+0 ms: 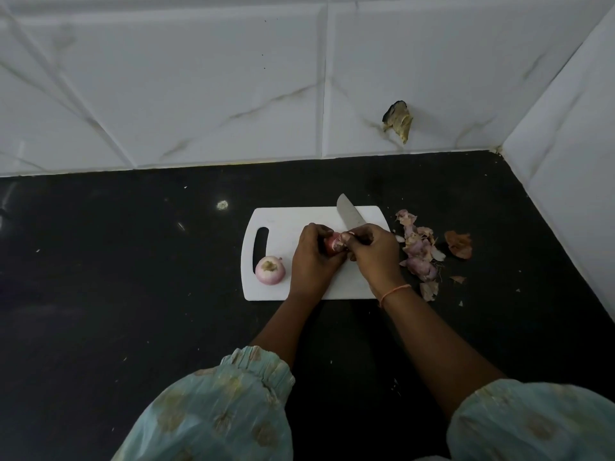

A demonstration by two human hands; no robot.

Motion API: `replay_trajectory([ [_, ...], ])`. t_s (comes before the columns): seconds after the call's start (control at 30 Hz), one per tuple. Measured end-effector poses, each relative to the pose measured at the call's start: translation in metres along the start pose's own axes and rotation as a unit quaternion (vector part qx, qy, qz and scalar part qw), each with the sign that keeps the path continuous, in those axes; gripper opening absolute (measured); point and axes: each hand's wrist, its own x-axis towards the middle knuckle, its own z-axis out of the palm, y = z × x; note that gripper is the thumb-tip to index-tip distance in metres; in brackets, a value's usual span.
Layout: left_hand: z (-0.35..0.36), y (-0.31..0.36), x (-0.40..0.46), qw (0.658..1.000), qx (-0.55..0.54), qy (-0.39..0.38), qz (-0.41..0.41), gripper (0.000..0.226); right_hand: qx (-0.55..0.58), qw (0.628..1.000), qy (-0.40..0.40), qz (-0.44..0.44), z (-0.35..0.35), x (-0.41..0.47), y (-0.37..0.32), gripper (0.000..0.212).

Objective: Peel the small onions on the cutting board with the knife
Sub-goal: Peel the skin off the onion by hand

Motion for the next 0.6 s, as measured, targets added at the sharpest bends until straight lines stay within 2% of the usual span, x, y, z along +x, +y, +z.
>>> replay_trajectory([
  [0.13, 0.000, 0.002, -0.001, 1.000, -0.018, -0.006, 0.009, 0.033, -0.047, 0.997, 0.020, -0.056, -0.004, -0.002, -0.002, 0.005],
  [0.23, 0.000, 0.003, -0.002, 0.999, -0.024, -0.004, 0.027, 0.033, -0.059, 0.997, 0.012, -0.054, -0.006, 0.000, 0.000, 0.008],
  [0.37, -0.001, 0.004, -0.004, 0.999, -0.029, -0.006, 0.045, 0.037, 0.018, 0.997, -0.038, 0.060, -0.012, 0.007, -0.005, 0.012],
  [0.5, 0.000, 0.002, -0.005, 0.998, -0.039, -0.007, 0.057, 0.041, 0.150, 0.968, -0.103, 0.172, -0.021, 0.012, -0.018, 0.004],
  [0.6, 0.000, 0.003, -0.006, 0.997, -0.044, -0.010, 0.069, 0.042, 0.196, 0.952, -0.106, 0.211, -0.020, 0.013, -0.023, 0.008],
])
